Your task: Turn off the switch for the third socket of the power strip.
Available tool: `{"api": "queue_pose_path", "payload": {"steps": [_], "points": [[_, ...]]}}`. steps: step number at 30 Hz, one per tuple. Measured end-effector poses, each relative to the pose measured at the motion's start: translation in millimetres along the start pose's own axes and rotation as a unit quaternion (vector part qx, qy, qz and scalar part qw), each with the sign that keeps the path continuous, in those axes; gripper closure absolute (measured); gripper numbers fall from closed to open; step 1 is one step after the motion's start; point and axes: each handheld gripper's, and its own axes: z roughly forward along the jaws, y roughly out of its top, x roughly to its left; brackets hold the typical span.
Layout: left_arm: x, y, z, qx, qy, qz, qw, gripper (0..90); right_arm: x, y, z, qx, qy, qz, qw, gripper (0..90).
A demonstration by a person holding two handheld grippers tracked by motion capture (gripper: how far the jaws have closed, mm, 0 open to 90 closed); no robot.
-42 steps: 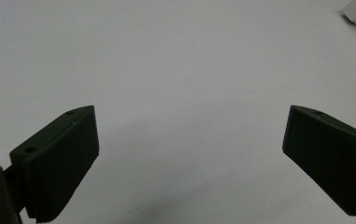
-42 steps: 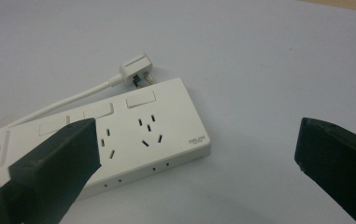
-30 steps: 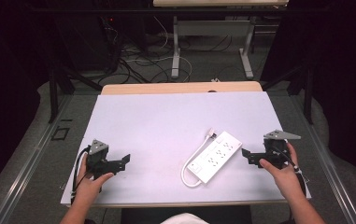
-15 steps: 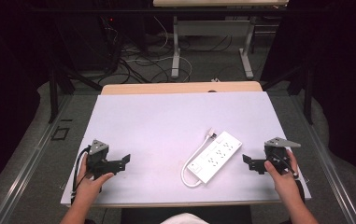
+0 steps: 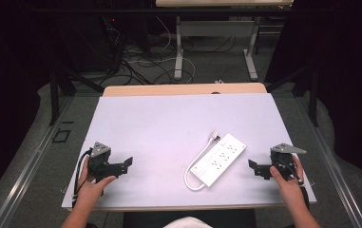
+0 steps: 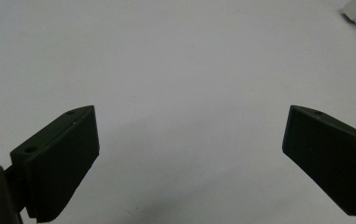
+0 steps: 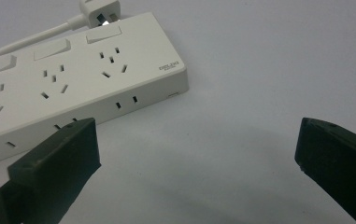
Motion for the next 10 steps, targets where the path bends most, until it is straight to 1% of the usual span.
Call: {"api": "queue_pose_path", "payload": {"steps": [1, 2, 4, 5, 6, 7, 9, 10], "points": [[0.0, 0.0, 0.0, 0.001, 0.0, 0.0, 1.0, 3.6, 0.0, -0.7, 0.6, 0.0, -0.002, 0.002, 1.0, 0.0], [0.0, 0.0, 0.1, 0.001, 0.0, 0.0, 1.0, 3.6, -0.9, -1.5, 0.6, 0.002, 0.001, -0.001, 1.0, 0.0], [-0.1, 0.1, 0.1, 0.001, 0.0, 0.0, 1.0, 3.6, -1.2, -2.5, 1.3, 0.003, 0.0, -0.002, 1.0, 0.0], [0.0, 0.1, 0.1, 0.0, 0.0, 0.0, 1.0, 3.6, -0.9, -2.6, 1.3, 0.004, 0.0, 0.002, 1.0, 0.0], [0.1, 0.1, 0.1, 0.001, 0.0, 0.0, 1.0, 3.6, -0.9, -2.9, 1.7, 0.0, -0.004, 0.001, 1.0, 0.0], [0.2, 0.1, 0.3, 0.001, 0.0, 0.0, 1.0, 3.6, -1.4, -2.8, 1.4, 0.003, 0.001, 0.002, 1.0, 0.0], [0.2, 0.1, 0.4, 0.0, 0.0, 0.0, 1.0, 3.6, -1.2, -2.8, 1.7, -0.001, -0.003, 0.004, 1.0, 0.0], [0.2, 0.2, 0.1, 0.002, -0.001, 0.0, 1.0, 3.6, -1.6, -2.6, 1.0, 0.002, 0.001, 0.006, 1.0, 0.0]]}}
